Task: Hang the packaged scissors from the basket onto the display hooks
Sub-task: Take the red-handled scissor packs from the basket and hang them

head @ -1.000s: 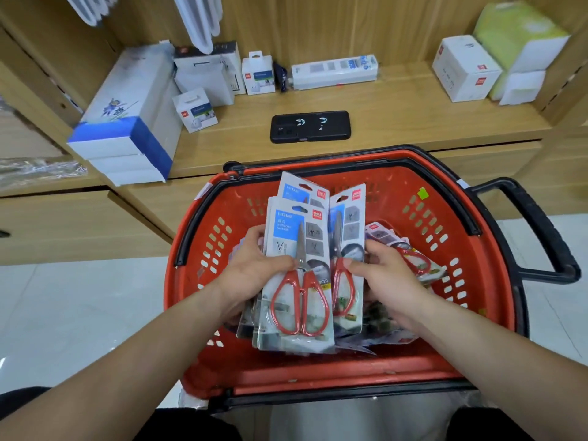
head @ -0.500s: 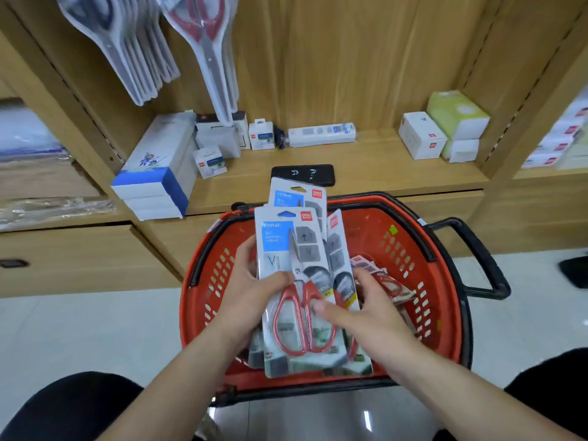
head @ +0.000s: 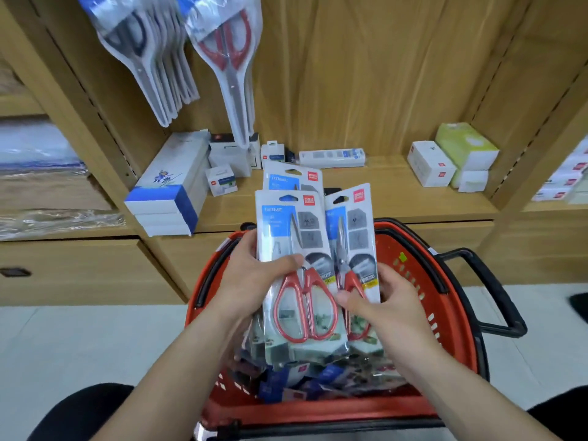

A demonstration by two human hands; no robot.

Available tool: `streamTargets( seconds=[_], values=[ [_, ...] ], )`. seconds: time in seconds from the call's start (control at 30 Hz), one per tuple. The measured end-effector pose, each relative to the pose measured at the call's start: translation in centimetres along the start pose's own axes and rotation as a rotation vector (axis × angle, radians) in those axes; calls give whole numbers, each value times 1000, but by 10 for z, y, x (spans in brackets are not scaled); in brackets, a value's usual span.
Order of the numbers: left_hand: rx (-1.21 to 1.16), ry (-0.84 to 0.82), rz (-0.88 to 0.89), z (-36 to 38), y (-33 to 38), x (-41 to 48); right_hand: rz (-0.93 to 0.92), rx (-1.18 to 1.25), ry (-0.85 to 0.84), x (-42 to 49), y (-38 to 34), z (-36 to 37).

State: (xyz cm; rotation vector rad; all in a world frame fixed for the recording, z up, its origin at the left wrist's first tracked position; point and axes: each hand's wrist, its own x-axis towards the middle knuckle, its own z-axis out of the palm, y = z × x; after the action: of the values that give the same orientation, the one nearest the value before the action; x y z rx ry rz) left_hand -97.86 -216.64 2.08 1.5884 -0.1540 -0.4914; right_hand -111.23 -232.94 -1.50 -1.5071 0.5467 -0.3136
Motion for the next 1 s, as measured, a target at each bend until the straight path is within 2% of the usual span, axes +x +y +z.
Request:
streamTargets(
  seconds=[0.33, 0.5, 0.67, 0.83, 1.0],
  values=[
    [-116, 90, 125, -36, 48, 22, -44, 67, 136, 29, -25, -7],
    [-147, 89, 224, -46, 70, 25, -161, 69, 198, 64, -70, 8],
    [-182, 124, 252, -54, 81, 28, -425, 94, 264, 108, -144, 20],
    [-217, 125, 245, -61, 82, 30, -516, 86, 267, 137, -192, 25],
    [-221, 107, 244, -63, 83, 28, -506, 100, 339, 148, -207, 26]
  ],
)
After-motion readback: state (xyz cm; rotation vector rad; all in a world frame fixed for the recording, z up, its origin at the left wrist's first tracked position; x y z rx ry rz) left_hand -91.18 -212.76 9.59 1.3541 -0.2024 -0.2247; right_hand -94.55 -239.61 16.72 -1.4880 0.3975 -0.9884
